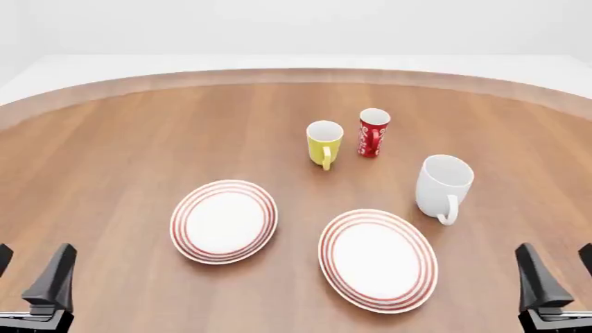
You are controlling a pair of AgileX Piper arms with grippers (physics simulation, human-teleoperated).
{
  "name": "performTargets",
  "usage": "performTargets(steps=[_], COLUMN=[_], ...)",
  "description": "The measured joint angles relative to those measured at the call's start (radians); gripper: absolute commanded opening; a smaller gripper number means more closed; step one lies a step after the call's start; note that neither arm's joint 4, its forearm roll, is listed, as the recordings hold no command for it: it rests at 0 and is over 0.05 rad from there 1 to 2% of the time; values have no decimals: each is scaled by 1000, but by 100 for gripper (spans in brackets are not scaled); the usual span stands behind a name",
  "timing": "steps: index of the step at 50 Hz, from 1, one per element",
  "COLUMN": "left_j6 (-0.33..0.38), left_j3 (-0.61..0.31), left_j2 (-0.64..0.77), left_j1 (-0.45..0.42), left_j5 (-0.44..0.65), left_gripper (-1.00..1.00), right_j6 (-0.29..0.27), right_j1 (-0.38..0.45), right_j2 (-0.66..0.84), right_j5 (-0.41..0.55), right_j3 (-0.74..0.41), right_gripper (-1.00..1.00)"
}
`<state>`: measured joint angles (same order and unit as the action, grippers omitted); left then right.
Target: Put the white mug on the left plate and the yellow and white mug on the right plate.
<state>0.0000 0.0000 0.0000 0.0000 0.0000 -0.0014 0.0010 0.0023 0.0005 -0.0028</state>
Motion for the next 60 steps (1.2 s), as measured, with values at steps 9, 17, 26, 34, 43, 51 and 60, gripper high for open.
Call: performTargets(steps=[9, 17, 26, 34, 43, 51, 60], left_j6=[0, 0, 0, 0, 0, 0, 0], left_j3=[0, 0, 0, 0, 0, 0, 0], left_j2=[0, 0, 0, 0, 0, 0, 0], left_j1=[0, 0, 0, 0, 0, 0, 0], left_j5=[0, 0, 0, 0, 0, 0, 0], left_gripper=[100, 100, 100, 100, 100, 100, 100], right_j6=[-2, -3, 2, 3, 7, 10, 14], right_j1=[1, 3, 9, 18, 33, 42, 43], right_j2=[6, 13, 50, 130, 409, 583, 736], right_j5=[0, -1, -25, -95, -354, -511, -648], right_j3=[-6, -12, -21, -24, -18, -18, -20], right_gripper=[100, 100, 100, 100, 100, 100, 100])
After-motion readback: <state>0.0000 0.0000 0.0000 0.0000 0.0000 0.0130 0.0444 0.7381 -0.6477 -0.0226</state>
